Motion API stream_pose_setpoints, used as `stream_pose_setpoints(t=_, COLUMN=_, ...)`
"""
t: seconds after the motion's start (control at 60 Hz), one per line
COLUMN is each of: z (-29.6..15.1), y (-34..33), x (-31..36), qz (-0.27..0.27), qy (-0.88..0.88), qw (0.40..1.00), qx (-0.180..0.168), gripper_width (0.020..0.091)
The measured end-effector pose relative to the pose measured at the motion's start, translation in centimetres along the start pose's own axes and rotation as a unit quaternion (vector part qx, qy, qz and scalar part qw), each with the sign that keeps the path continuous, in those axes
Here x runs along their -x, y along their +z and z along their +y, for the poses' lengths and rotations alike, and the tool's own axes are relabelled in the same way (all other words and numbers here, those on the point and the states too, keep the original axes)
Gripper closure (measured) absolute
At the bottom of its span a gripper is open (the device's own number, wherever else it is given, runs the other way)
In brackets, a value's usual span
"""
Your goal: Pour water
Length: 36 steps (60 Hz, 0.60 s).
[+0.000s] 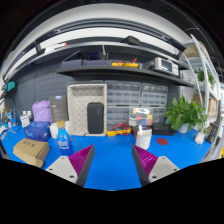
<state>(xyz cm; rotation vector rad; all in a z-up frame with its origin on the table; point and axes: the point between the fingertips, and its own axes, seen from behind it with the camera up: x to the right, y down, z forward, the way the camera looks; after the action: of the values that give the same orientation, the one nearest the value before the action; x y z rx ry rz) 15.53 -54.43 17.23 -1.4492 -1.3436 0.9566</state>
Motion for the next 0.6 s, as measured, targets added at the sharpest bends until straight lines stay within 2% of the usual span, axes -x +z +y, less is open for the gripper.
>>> stream_pose_setpoints(t=0.1, z=1.7, y=-0.5, x=4.3, qz=-0.022, qy=0.001, qw=1.0, qx=0.011, gripper_width=0.0338)
stream_pose_setpoints(t=0.117, z=1.5, y=-0.1, x=2.9, qz=-0.029, qy=0.001, qw=0.999, qx=0.014, gripper_width=0.0338)
stream_pose_setpoints(t=0.15, z=2.6, y=-0.2, x=6.8, qz=-0.04, qy=0.005, qw=0.999, qx=0.019, gripper_width=0.034)
stream_pose_setpoints(t=0.283, z=4.6, y=0.8, x=12.7, qz=-0.078, qy=-0.003, qw=0.996, qx=0.033, gripper_width=0.0331)
stream_pose_setpoints(t=0.383, z=4.9, y=2.3, x=15.7, qz=-0.096, qy=-0.007, qw=0.995, qx=0.032, gripper_width=0.0328)
stream_pose_setpoints(t=0.6, z=4.4, y=7.8, x=18.9, qz=-0.099, qy=-0.013, qw=0.995, qx=0.022, gripper_width=0.0327)
